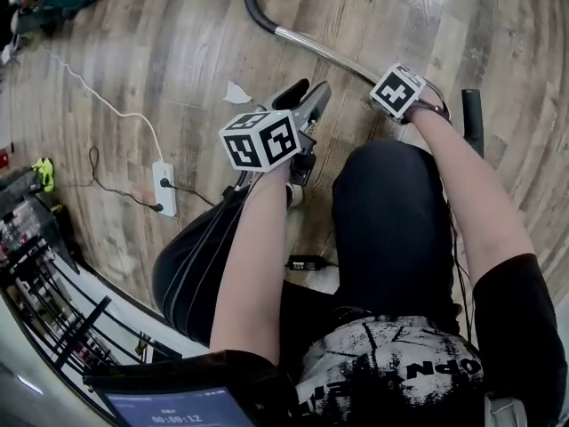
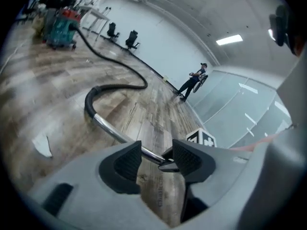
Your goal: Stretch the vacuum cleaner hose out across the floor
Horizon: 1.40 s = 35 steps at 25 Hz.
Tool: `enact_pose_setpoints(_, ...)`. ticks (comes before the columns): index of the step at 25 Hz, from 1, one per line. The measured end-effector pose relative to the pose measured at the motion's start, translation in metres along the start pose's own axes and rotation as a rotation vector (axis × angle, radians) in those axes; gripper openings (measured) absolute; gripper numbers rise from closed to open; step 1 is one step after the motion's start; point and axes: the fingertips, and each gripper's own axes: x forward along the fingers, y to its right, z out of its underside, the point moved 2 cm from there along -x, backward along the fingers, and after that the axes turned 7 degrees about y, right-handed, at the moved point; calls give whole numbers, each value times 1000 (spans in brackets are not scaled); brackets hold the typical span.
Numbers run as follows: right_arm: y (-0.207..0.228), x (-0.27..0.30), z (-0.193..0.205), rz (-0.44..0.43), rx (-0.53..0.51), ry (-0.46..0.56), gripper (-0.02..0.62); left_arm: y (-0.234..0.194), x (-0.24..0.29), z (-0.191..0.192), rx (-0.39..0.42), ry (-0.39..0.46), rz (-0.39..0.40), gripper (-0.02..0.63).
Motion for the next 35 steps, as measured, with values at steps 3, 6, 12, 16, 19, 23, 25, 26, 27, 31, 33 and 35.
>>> enact_pose_setpoints(3, 3, -31, -1, 12, -15, 16, 176, 2, 34, 24, -244, 15, 39, 256)
enact_pose_setpoints(6, 3, -53, 1, 19, -20, 15, 175, 0, 64, 38, -461, 73, 62, 268)
enact_pose_setpoints(12, 8, -72, 18, 33, -16, 15, 175, -9, 135, 84, -738, 98, 86, 291)
enact_pose_setpoints(16, 3, -86, 23, 27, -31, 22, 175, 15, 169, 80, -869, 154, 187, 298)
enact_pose_setpoints(19, 6, -95, 34, 51, -51, 12, 175, 30, 185, 68, -941, 208, 245, 272)
enact_pose_setpoints(23, 15, -101, 33, 96, -71, 36, 172, 30, 189, 60, -983, 256, 221, 130)
enact_pose_setpoints(25, 16, -100, 32, 111, -83, 46, 175, 31, 189, 55, -944, 252, 207, 129)
enact_pose_setpoints(26, 17, -100, 31, 116, -89, 53, 176, 32, 188, 52, -925, 251, 198, 129)
enact_pose_setpoints(27, 18, -99, 30, 123, -100, 58, 180, 34, 187, 48, -911, 254, 192, 129)
enact_pose_setpoints(31, 23, -94, 31, 170, -193, 38, 185, 47, 183, 35, -913, 262, 190, 129)
enact_pose_setpoints(33, 25, -92, 35, 172, -217, 33, 173, 54, 182, 34, -916, 251, 182, 129)
enact_pose_setpoints(35, 22, -91, 39, 142, -196, 42, 166, 59, 180, 35, -891, 236, 184, 130)
